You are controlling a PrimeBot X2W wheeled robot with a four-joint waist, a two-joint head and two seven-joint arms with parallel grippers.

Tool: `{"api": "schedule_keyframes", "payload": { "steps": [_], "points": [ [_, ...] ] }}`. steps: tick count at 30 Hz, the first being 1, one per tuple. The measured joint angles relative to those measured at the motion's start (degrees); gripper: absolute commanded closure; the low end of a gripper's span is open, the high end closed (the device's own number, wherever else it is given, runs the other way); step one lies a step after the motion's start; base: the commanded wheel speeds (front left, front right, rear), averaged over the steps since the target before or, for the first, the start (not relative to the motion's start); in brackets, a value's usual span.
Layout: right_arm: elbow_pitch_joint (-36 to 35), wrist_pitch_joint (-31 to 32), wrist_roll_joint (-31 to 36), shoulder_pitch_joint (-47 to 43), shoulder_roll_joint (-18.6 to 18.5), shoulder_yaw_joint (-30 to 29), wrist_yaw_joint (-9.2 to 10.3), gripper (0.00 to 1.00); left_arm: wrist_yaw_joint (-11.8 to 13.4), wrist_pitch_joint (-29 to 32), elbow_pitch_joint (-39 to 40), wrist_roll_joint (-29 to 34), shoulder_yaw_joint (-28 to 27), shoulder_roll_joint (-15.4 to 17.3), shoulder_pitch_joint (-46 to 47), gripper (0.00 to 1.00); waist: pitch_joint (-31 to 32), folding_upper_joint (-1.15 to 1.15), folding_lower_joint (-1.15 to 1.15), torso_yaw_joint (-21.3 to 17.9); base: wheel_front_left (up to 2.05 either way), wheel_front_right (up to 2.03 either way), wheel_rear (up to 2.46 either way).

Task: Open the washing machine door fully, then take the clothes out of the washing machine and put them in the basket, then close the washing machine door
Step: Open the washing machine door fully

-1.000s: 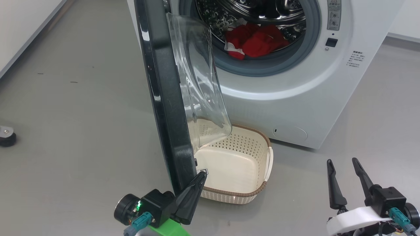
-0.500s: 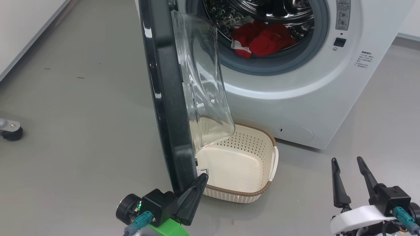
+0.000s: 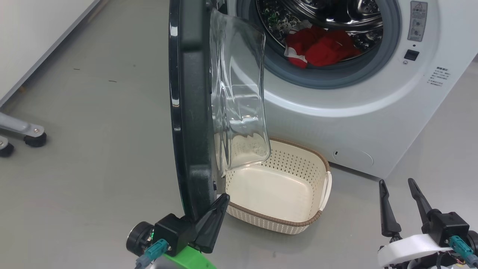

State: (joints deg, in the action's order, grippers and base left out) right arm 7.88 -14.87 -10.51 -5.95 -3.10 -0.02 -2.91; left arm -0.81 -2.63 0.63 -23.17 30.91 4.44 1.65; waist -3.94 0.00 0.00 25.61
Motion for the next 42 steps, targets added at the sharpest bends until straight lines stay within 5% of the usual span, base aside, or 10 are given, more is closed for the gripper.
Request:
{"api": "schedule_keyframes", "payload": {
  "steps": [13,42],
  "points": [
    [0.4,0.0,0.5,0.0,0.4,0.3,-0.55,0.00,3.9,-1.7,-0.1,-0.5,-4.4,0.0,-1.9,1.00,0.7,0.00,0.00,2.5,0.00,0.00,0.00],
    [-0.2,0.0,1.2,1.5,0.7,0.6,-1.07,0.00,6.8,-4.6,-6.5,-2.5,-19.8,2.5,-1.0,1.00,-1.3,0.00,0.00,0.0,0.00,0.00,0.00]
  ]
}}
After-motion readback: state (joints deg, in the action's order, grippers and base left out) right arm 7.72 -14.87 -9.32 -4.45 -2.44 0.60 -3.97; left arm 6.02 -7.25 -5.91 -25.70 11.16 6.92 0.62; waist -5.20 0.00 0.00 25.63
